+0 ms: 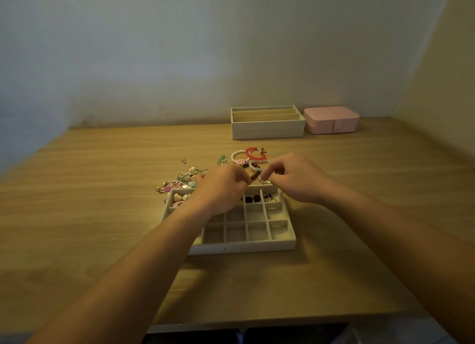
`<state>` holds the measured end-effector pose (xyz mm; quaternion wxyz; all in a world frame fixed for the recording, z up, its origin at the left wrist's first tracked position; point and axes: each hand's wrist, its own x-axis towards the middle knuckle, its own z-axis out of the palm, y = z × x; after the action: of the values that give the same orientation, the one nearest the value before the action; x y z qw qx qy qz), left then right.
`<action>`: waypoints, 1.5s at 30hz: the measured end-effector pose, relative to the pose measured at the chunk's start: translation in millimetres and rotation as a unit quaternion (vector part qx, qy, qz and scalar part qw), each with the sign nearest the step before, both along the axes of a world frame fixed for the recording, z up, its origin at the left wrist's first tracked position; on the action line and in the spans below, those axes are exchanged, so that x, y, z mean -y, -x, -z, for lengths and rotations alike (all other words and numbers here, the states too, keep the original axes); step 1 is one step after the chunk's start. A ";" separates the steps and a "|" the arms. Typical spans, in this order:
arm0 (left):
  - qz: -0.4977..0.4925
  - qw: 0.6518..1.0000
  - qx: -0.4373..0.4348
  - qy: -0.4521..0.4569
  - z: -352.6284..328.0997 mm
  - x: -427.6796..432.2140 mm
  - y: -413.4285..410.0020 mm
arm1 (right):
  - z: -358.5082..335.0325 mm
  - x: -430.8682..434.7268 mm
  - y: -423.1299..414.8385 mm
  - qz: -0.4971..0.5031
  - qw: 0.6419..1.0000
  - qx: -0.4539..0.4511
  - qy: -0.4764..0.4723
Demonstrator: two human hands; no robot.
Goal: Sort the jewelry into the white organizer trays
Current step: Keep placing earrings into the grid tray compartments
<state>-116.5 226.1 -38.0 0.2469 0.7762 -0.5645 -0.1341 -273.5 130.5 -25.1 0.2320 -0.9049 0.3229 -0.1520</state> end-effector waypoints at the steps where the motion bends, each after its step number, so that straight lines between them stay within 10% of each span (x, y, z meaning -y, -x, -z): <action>1: -0.003 1.000 -0.013 0.010 -0.8 -3.2 -4.4 | -0.8 -1.9 -6.4 -0.004 1.000 0.011 -0.001; 23: -0.259 0.904 -0.266 0.211 33.3 -13.7 -174.1 | 10.5 24.8 -204.7 -0.026 0.998 -0.022 -0.057; 34: -0.285 0.890 -0.235 0.268 39.7 -12.0 -185.6 | 16.2 32.0 -267.9 -0.007 0.991 -0.119 0.059; 45: -0.261 0.904 -0.215 0.261 36.3 -15.3 -177.9 | 11.5 24.5 -250.7 -0.052 0.992 -0.110 -0.018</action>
<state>61.4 241.3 -74.3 0.5820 0.7559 -0.2900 -0.0760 -22.8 106.0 -36.6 0.2192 -0.9272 0.3020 -0.0333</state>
